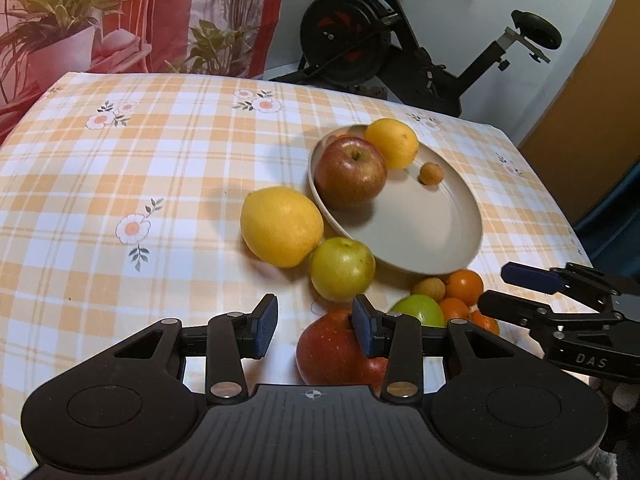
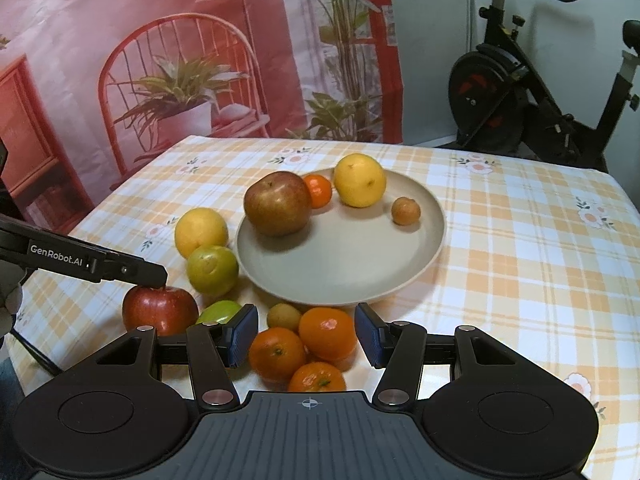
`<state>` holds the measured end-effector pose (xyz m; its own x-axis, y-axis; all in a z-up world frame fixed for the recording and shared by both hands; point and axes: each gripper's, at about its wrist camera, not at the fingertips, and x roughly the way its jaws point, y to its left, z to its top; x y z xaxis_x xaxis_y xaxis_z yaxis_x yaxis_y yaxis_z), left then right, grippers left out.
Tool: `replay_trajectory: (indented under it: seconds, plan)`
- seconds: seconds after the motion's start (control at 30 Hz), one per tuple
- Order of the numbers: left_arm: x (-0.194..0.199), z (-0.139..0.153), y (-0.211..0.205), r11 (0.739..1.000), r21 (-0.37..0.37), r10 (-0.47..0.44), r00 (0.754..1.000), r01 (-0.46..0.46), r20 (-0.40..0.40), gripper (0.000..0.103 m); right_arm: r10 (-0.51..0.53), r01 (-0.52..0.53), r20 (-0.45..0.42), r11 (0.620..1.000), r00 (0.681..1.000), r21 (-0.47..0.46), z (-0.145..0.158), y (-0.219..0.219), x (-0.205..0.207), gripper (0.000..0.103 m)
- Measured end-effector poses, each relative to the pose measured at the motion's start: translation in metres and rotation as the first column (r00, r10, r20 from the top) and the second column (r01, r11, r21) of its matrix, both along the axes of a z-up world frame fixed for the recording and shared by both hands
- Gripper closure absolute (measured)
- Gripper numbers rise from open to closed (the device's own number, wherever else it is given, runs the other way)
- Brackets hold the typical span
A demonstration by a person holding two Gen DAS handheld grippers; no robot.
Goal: Organize fruits
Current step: 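Move the left gripper to the large red apple and close around it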
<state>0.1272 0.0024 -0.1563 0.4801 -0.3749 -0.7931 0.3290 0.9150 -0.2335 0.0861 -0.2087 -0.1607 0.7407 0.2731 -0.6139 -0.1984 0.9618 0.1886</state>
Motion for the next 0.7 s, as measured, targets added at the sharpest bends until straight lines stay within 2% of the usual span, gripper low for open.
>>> replay_trajectory:
  seconds: [0.7]
  plan:
    - [-0.035, -0.005, -0.002, 0.995, -0.065, -0.081, 0.997, 0.080, -0.018, 0.059, 0.098, -0.098, -0.031, 0.995, 0.995, -0.017, -0.007, 0.035, -0.030, 0.053]
